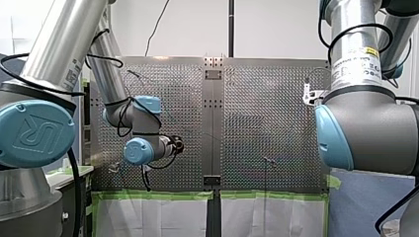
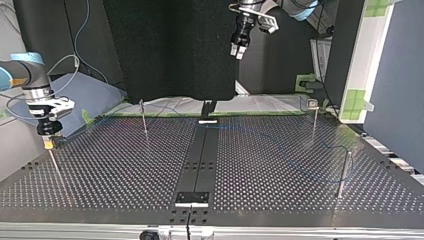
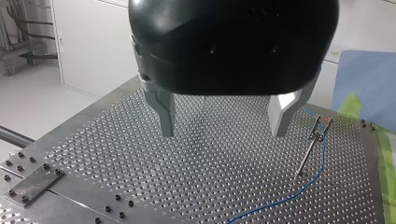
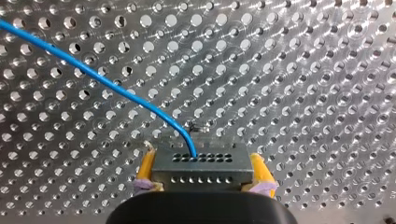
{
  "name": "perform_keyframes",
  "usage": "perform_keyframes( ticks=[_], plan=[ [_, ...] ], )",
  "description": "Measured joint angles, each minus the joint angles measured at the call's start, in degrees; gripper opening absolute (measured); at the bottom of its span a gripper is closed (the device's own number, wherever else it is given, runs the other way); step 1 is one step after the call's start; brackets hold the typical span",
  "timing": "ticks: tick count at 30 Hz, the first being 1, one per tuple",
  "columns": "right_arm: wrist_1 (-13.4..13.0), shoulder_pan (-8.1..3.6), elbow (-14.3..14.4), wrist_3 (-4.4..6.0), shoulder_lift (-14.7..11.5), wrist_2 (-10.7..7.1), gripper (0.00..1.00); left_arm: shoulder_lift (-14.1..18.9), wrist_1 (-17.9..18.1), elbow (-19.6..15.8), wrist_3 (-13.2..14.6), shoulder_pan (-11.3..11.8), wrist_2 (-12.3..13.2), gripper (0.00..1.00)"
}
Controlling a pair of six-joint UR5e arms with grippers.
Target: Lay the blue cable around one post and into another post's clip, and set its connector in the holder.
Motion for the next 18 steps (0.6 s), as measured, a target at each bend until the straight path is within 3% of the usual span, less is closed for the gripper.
perform_keyframes(
  ticks=[2,18],
  plan=[
    [0.0,-0.01,-0.1,0.00,-0.1,0.00,1.00,0.0,0.0,0.0,0.0,0.0,0.0,1.00],
    [0.2,0.08,0.0,0.02,0.0,0.29,1.00,0.0,0.0,0.0,0.0,0.0,0.0,1.00]
  ],
)
